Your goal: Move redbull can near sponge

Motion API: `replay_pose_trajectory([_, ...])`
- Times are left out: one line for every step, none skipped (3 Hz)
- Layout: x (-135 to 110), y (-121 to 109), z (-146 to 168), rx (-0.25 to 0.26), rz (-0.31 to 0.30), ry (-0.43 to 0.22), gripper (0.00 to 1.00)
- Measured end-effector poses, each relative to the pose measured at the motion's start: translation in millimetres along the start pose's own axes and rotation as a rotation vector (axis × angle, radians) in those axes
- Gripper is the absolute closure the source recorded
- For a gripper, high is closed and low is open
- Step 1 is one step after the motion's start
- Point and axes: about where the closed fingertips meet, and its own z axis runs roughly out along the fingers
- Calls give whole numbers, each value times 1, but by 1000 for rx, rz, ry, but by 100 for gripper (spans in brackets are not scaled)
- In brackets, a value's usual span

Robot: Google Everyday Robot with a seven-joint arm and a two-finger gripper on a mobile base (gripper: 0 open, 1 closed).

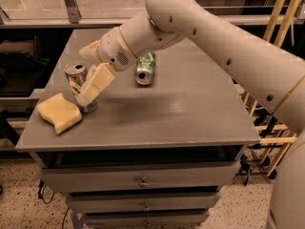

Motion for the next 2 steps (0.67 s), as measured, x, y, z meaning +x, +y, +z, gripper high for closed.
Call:
replay_pose_trajectory([11, 8, -37, 84, 24, 67, 0])
replay_pose_trajectory([26, 20, -84, 183, 43, 69, 0])
